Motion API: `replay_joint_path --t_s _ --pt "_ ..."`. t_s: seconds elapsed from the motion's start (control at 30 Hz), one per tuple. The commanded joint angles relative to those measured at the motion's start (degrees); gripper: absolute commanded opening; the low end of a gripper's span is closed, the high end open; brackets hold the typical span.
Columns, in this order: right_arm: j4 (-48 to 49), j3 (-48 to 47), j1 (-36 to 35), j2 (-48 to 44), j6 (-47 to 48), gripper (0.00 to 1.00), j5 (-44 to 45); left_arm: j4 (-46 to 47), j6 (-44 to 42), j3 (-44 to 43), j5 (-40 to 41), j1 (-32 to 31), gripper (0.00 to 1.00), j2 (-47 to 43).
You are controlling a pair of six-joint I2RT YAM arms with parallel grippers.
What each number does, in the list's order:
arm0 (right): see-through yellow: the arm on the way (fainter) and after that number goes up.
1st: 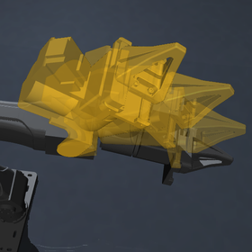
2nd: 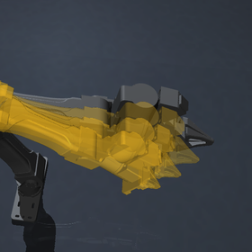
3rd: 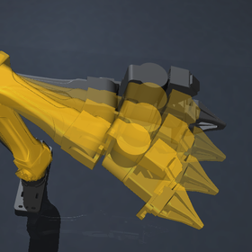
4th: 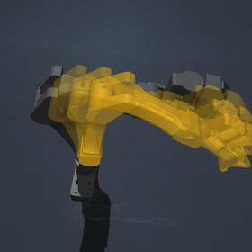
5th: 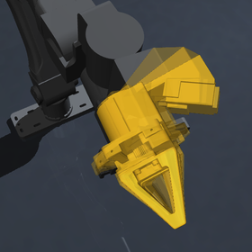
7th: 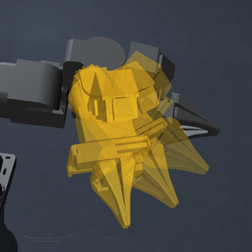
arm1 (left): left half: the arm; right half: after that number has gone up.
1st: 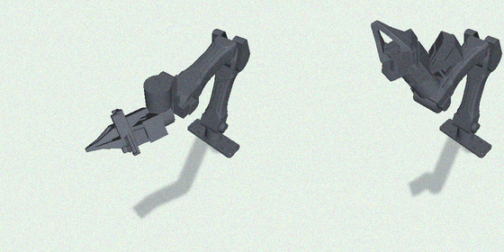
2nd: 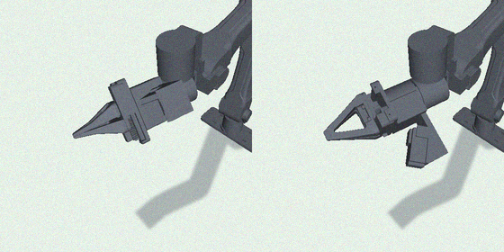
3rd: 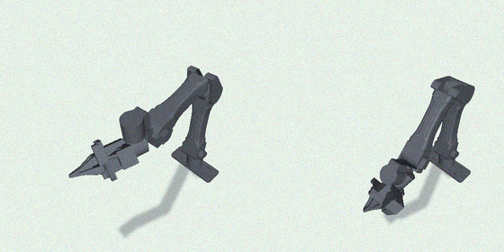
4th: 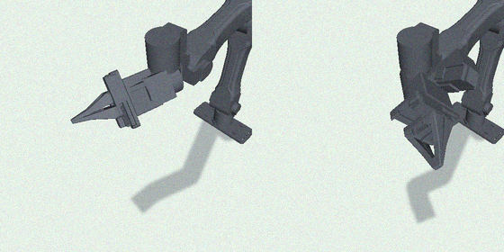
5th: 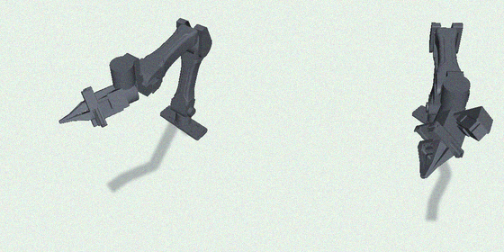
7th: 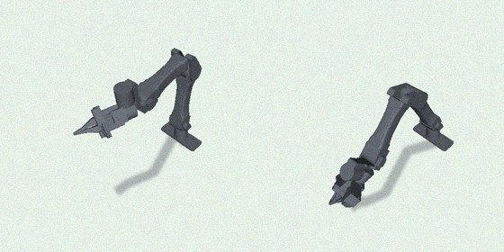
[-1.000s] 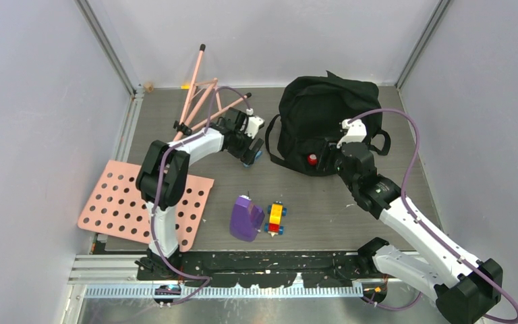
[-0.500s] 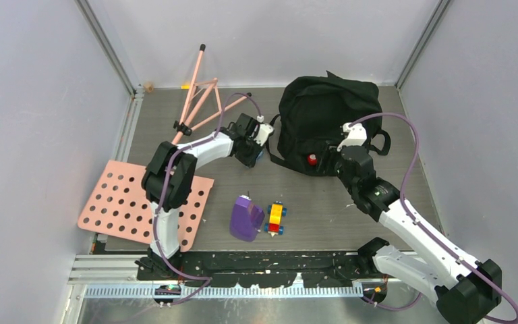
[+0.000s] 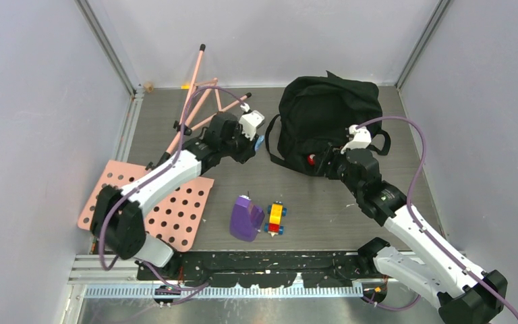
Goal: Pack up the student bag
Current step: Pick up the stationery from the center of the board.
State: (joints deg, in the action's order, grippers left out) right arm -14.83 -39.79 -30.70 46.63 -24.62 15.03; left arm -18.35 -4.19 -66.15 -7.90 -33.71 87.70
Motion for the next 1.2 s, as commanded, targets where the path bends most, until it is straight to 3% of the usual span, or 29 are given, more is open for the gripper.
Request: replay_joint_path --t_s 0.0,0.3,0.73,1.03,1.1,1.17 --pt "0.44 -3.6 -0.17 0.1 -6.21 0.63 -7.77 5.61 -2.88 3.53 -4.88 -3.85 0.01 -8.02" --pt "10.28 -3.14 -0.19 3.54 -19.42 0.65 -25.28 10.4 -5.08 7.95 -6.83 -11.22 0.01 -15.31" --pt "15.47 -3.48 -0.23 8.79 -22.51 0.63 -30.81 9.53 -8.12 8.82 -4.89 -16.42 0.0 -16.04" --pt "16.84 -3.34 -0.24 12.42 -21.94 0.46 -35.32 11.48 -7.3 9.36 -4.24 -16.82 0.0 -16.0" --pt "17.45 -2.98 -0.24 12.35 -21.88 0.4 -35.08 11.59 -7.24 9.38 -4.89 -16.91 0.0 -15.78" --pt "18.16 -2.62 -0.24 12.3 -21.76 0.28 -34.76 11.69 -7.13 9.33 -5.19 -17.0 0.0 -15.46"
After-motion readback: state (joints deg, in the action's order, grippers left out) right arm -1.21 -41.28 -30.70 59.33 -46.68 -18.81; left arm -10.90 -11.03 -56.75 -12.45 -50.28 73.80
